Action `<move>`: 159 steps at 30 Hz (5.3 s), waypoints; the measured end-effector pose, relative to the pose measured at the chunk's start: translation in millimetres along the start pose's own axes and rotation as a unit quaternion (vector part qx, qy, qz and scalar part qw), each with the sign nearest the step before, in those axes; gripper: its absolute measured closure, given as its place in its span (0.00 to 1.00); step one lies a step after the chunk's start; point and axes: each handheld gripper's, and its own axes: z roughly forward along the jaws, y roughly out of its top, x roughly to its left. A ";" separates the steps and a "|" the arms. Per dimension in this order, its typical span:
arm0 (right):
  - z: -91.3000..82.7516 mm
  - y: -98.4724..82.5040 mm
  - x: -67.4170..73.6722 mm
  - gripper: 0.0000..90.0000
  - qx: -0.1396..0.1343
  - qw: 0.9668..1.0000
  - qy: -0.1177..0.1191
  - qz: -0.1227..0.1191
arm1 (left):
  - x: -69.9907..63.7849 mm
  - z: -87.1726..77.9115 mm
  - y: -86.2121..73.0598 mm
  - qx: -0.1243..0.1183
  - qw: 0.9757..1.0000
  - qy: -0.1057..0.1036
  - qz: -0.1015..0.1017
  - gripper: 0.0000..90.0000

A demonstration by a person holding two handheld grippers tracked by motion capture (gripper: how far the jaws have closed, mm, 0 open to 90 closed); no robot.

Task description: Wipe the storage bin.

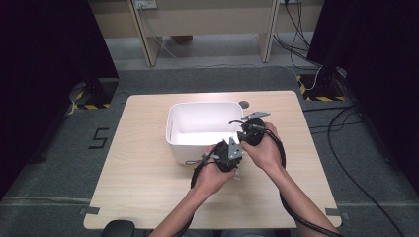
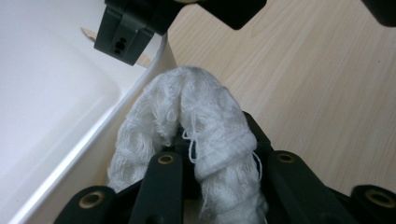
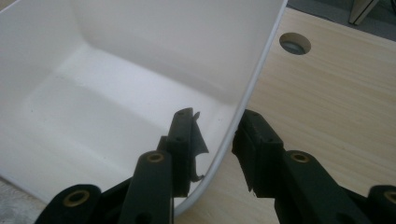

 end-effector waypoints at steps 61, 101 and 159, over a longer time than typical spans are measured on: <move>-11.5 6.7 -11.9 0.83 -0.004 0.997 0.044 0.067 | -4.2 40.9 -10.7 0.020 1.000 -0.013 0.020 0.82; -10.5 5.2 -8.4 0.70 -0.017 0.997 0.040 0.063 | 1.7 13.0 -37.9 0.028 0.999 -0.011 -0.019 0.82; -39.1 -26.2 -20.9 0.90 0.060 0.997 0.049 0.013 | 149.6 -88.3 -134.7 0.048 0.981 0.141 -0.120 0.82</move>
